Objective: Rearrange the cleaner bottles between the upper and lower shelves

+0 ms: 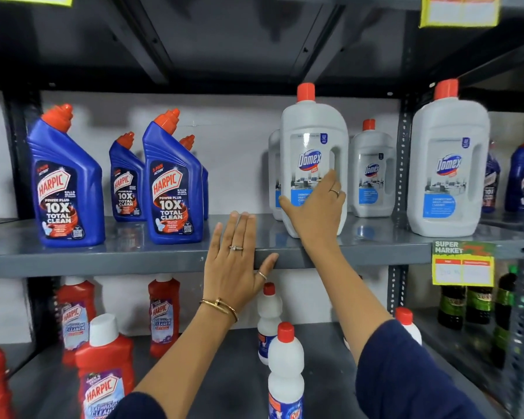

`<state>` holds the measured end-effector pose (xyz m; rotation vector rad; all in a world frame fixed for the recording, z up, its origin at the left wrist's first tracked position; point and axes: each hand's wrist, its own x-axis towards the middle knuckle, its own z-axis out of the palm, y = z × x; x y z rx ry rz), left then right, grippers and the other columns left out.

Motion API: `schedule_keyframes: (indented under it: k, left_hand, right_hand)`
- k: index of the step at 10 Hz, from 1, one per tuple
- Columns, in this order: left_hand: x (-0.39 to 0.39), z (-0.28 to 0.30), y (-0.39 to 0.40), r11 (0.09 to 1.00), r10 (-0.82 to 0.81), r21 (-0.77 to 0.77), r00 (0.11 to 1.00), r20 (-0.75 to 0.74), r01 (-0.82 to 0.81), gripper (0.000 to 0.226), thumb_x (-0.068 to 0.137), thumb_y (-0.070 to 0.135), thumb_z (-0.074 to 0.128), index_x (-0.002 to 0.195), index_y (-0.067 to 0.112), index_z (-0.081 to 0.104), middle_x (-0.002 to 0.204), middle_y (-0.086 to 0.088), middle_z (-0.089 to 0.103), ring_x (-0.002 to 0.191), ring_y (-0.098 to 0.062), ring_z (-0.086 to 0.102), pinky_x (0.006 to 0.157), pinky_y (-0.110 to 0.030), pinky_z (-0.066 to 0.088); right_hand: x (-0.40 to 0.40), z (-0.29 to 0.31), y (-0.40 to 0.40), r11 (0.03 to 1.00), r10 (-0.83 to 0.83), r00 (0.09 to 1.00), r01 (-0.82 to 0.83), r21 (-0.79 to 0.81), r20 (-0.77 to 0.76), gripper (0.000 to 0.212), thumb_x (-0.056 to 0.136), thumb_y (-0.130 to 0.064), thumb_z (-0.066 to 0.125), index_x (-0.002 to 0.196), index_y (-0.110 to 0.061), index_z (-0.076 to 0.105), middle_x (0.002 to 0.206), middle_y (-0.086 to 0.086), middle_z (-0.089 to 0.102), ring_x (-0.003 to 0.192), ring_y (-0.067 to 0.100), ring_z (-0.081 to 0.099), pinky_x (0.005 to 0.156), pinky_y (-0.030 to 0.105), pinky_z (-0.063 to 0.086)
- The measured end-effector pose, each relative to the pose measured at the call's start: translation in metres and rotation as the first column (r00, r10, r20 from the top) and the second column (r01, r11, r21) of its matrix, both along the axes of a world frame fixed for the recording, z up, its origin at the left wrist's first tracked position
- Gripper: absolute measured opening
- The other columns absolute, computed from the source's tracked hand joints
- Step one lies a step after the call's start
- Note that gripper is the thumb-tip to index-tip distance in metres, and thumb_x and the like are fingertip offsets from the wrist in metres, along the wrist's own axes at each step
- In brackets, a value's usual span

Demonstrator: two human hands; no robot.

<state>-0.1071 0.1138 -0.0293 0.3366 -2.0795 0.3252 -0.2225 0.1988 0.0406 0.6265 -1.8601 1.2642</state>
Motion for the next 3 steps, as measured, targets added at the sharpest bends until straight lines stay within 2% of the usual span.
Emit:
schedule_keyframes:
  k: [1, 2, 3]
  left_hand:
    - [0.007, 0.0, 0.002, 0.999, 0.03, 0.043, 0.998, 0.048, -0.032, 0.078, 0.091, 0.055, 0.005, 0.129, -0.003, 0.041, 0.133, -0.022, 0.049, 0.124, -0.036, 0.043, 0.109, -0.047, 0.02]
    - [0.013, -0.012, -0.007, 0.999, 0.037, 0.037, 0.998, 0.056, -0.039, 0.076, 0.093, 0.051, 0.004, 0.129, -0.004, 0.041, 0.132, -0.022, 0.05, 0.124, -0.036, 0.043, 0.111, -0.046, 0.015]
    - [0.02, -0.018, -0.011, 0.998, 0.058, 0.028, 0.998, 0.001, -0.058, 0.073, 0.093, 0.049, 0.005, 0.129, -0.004, 0.041, 0.133, -0.023, 0.048, 0.124, -0.037, 0.042, 0.112, -0.043, 0.009]
  right_hand:
    - [0.007, -0.012, 0.011, 0.997, -0.028, 0.997, 0.032, 0.069, -0.067, 0.081, 0.075, -0.033, 0.066, 0.134, 0.002, 0.024, 0.136, 0.025, 0.038, 0.122, 0.037, 0.035, 0.104, 0.042, 0.03]
    - [0.012, -0.029, 0.02, 0.995, -0.017, 0.984, 0.035, 0.097, -0.175, 0.058, 0.079, -0.02, 0.059, 0.127, 0.004, 0.037, 0.131, 0.027, 0.044, 0.118, 0.04, 0.04, 0.103, 0.047, 0.034]
    - [0.021, -0.046, 0.022, 0.991, 0.014, 0.95, 0.028, 0.131, -0.311, 0.047, 0.076, -0.011, 0.062, 0.118, 0.008, 0.048, 0.121, 0.03, 0.054, 0.111, 0.043, 0.05, 0.098, 0.051, 0.042]
